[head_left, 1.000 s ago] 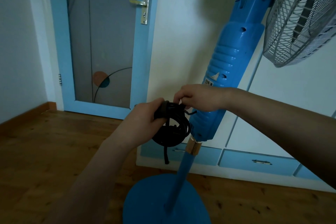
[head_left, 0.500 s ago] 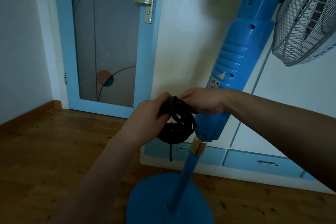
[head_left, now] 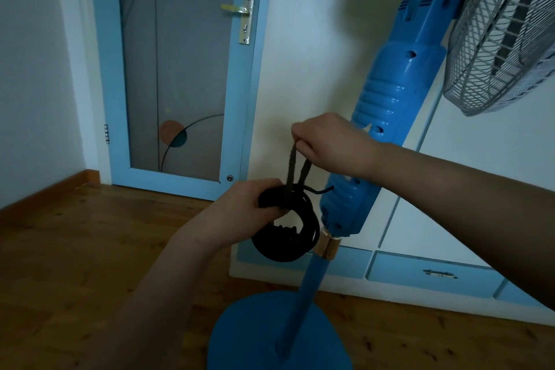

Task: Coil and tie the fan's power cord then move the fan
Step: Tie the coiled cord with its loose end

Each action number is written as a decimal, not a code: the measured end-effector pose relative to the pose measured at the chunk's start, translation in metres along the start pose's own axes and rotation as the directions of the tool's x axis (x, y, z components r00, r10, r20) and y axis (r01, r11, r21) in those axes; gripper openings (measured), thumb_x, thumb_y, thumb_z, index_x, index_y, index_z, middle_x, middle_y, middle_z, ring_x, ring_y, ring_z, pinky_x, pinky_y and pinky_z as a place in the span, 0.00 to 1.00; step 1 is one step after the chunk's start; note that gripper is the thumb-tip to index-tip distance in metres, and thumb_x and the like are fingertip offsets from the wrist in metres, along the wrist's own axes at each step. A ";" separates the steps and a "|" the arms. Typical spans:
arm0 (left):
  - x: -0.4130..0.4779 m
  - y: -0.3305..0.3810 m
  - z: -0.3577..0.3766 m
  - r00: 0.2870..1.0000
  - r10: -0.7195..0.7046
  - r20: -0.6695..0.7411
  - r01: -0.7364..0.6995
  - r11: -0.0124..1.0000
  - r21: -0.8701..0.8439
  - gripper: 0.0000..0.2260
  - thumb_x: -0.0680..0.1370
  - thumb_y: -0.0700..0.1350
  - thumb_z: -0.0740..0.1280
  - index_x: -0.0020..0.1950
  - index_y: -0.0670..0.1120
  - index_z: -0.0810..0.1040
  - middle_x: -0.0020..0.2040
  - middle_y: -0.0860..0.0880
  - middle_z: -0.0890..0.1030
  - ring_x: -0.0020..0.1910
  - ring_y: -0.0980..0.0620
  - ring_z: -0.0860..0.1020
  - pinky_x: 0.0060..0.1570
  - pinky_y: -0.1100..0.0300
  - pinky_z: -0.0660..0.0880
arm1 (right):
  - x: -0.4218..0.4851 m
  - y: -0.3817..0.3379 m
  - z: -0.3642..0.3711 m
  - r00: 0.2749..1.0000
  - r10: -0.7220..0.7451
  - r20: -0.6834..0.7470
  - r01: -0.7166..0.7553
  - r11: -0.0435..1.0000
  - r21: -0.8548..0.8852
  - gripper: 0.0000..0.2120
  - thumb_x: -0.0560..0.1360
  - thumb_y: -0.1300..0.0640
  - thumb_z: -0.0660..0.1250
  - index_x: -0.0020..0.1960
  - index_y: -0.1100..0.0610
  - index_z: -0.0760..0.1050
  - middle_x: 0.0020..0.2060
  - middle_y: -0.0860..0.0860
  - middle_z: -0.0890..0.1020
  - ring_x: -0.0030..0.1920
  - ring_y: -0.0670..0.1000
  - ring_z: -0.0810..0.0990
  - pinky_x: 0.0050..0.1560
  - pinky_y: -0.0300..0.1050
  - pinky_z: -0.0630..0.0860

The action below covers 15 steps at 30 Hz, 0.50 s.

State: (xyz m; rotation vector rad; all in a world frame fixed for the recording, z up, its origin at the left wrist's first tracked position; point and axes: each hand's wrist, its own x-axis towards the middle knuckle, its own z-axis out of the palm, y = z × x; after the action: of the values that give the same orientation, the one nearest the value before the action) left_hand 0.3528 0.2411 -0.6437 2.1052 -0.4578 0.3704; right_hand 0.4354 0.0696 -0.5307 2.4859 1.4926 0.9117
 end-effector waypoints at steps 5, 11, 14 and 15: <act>0.000 0.000 0.007 0.992 -0.008 -0.123 0.005 1.000 -0.024 0.16 0.79 0.39 0.65 0.46 0.63 0.78 0.45 0.54 0.84 0.44 0.61 0.81 0.39 0.68 0.80 | -0.007 -0.013 0.010 0.996 -0.009 0.085 -0.002 0.993 0.120 0.09 0.79 0.65 0.60 0.41 0.65 0.74 0.36 0.60 0.78 0.36 0.55 0.72 0.43 0.53 0.70; 0.000 0.007 0.006 0.994 0.058 -0.091 -0.053 0.997 0.053 0.12 0.78 0.41 0.63 0.44 0.59 0.76 0.35 0.59 0.80 0.32 0.60 0.77 0.29 0.69 0.72 | -0.019 -0.014 0.032 0.859 0.413 0.304 -0.500 0.546 0.672 0.15 0.77 0.68 0.55 0.35 0.66 0.73 0.34 0.57 0.78 0.36 0.55 0.76 0.41 0.46 0.73; 0.000 0.009 0.005 0.994 0.063 -0.092 -0.058 0.997 0.060 0.13 0.78 0.39 0.64 0.42 0.58 0.75 0.32 0.58 0.78 0.30 0.59 0.75 0.30 0.69 0.69 | -0.024 -0.015 0.031 0.822 0.383 0.422 -0.550 0.336 0.765 0.15 0.75 0.72 0.54 0.33 0.61 0.69 0.29 0.54 0.72 0.24 0.42 0.73 0.28 0.32 0.69; -0.001 0.010 0.004 0.994 0.066 -0.088 -0.060 0.996 0.061 0.13 0.78 0.39 0.64 0.42 0.58 0.75 0.33 0.58 0.78 0.30 0.59 0.75 0.30 0.68 0.69 | -0.025 -0.016 0.030 0.818 0.346 0.460 -0.565 0.328 0.757 0.14 0.73 0.72 0.55 0.34 0.61 0.69 0.29 0.53 0.71 0.23 0.39 0.71 0.26 0.30 0.68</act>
State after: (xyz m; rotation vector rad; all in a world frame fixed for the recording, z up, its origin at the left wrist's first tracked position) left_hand 0.3475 0.2329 -0.6385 2.1244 -0.4661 0.5191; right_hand 0.4309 0.0635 -0.5722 3.7189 1.3552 -0.3482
